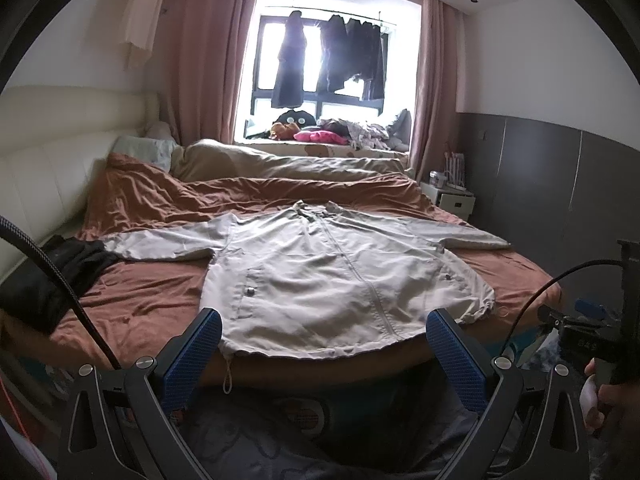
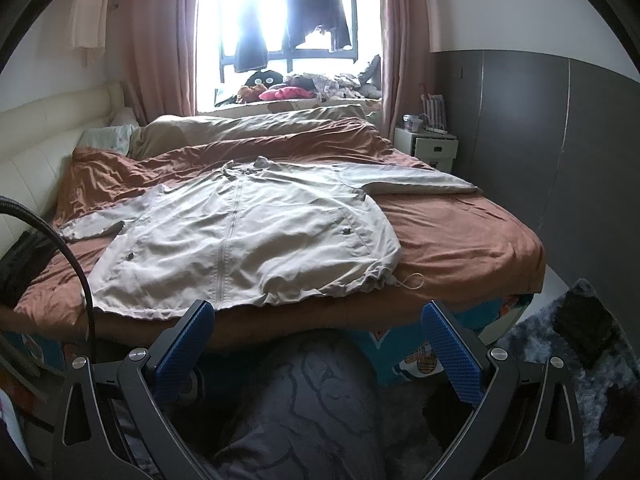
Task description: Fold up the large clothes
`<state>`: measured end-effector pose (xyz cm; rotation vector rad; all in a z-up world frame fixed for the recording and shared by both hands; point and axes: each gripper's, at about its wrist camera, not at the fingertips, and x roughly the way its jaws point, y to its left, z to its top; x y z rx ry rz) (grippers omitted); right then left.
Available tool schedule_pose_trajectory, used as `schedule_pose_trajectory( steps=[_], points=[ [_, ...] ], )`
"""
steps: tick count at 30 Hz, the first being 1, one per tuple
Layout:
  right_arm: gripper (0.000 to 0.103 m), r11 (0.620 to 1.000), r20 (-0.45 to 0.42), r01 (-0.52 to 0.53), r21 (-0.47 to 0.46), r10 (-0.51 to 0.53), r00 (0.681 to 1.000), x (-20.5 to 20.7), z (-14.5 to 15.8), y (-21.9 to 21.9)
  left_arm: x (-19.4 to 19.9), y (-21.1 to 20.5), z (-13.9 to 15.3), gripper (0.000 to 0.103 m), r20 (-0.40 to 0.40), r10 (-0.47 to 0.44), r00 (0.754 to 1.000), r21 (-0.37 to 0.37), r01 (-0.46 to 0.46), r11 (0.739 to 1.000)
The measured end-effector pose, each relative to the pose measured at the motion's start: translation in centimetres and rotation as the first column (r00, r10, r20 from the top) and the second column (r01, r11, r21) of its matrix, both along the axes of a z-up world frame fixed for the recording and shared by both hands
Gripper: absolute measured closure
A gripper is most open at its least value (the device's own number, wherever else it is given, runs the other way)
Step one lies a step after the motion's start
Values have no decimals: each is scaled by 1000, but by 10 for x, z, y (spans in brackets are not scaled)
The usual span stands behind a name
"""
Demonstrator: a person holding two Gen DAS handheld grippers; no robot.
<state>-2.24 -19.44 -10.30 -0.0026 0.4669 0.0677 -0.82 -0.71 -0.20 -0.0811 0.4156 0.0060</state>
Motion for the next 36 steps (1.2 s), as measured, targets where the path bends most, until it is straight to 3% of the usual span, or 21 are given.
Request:
schedule_pose_trajectory(
  steps=[36],
  points=[
    [0, 1000, 21, 11, -7, -11, 1000, -6, -3, 1, -4, 6, 2, 0, 7, -11, 1000, -17, 11, 1000]
  ],
)
